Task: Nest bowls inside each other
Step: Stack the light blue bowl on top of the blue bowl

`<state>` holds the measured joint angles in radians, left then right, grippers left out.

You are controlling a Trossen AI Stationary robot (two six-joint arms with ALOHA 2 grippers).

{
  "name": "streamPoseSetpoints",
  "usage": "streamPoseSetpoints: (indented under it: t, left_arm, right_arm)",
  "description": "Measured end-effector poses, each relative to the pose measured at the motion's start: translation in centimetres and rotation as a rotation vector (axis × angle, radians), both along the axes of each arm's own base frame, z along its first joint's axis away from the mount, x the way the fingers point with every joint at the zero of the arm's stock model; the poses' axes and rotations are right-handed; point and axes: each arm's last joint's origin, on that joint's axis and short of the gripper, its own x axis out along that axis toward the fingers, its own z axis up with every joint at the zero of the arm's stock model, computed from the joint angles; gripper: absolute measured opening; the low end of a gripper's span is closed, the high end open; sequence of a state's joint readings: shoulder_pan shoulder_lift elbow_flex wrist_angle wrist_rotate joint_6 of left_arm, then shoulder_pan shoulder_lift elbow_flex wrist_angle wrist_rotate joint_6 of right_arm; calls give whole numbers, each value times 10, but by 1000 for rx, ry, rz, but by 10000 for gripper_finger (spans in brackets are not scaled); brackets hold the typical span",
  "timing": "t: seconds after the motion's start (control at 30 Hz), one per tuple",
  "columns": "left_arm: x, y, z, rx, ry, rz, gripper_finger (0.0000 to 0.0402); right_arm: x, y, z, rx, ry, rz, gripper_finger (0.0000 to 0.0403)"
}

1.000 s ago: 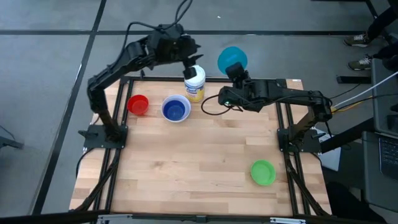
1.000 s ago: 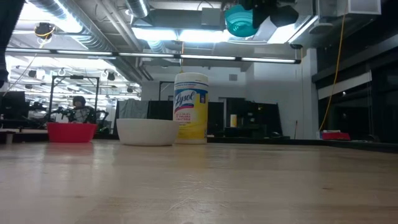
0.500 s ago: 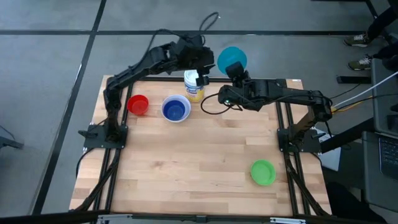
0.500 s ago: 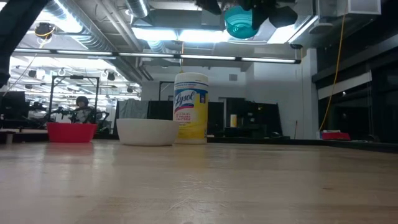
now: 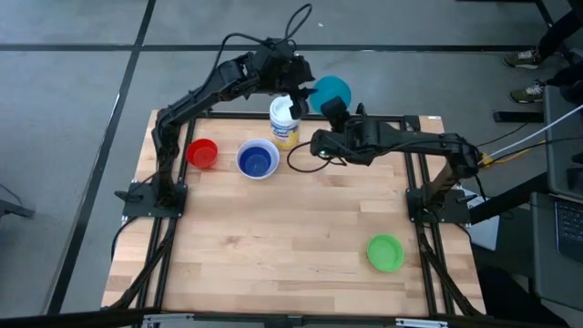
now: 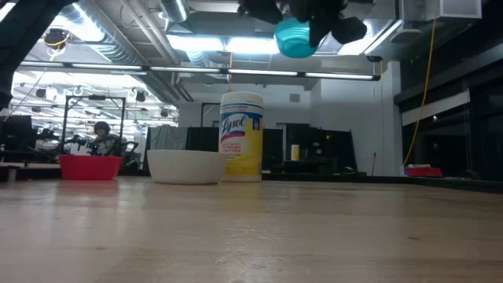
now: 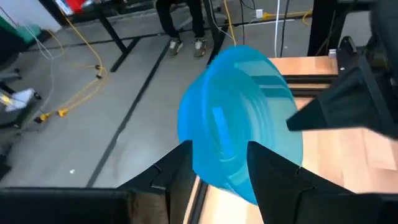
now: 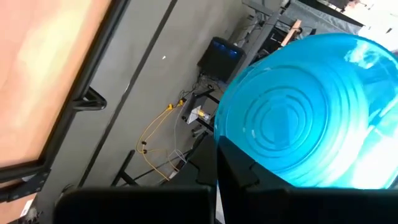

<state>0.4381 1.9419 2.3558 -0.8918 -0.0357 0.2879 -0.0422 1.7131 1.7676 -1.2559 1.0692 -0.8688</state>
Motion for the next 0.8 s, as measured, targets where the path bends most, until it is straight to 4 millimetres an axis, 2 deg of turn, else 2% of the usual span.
streamPoseSetpoints:
  t: [0.23, 0.33, 0.53, 0.67, 0.73, 0.8]
  left_arm:
    - [-6, 11, -1, -24, 2, 30, 148]
    - [-10, 16, -3, -44, 19, 28, 148]
    - [-14, 23, -3, -68, 12, 8, 148]
    - [-23, 29, -3, -102, 17, 1, 147]
    - [-26, 32, -3, -110, 22, 5, 139]
    - [-27, 33, -4, -101, 43, 11, 106]
  right_arm:
    - [9, 1, -4, -13, -27, 5, 0]
    - [11, 2, 3, -12, -49, 11, 0]
    - [26, 1, 21, 8, -94, 27, 0]
    - [34, 0, 25, 8, -84, 22, 0]
    - [37, -3, 25, 7, -81, 16, 0]
    - [39, -4, 24, 7, -72, 14, 0]
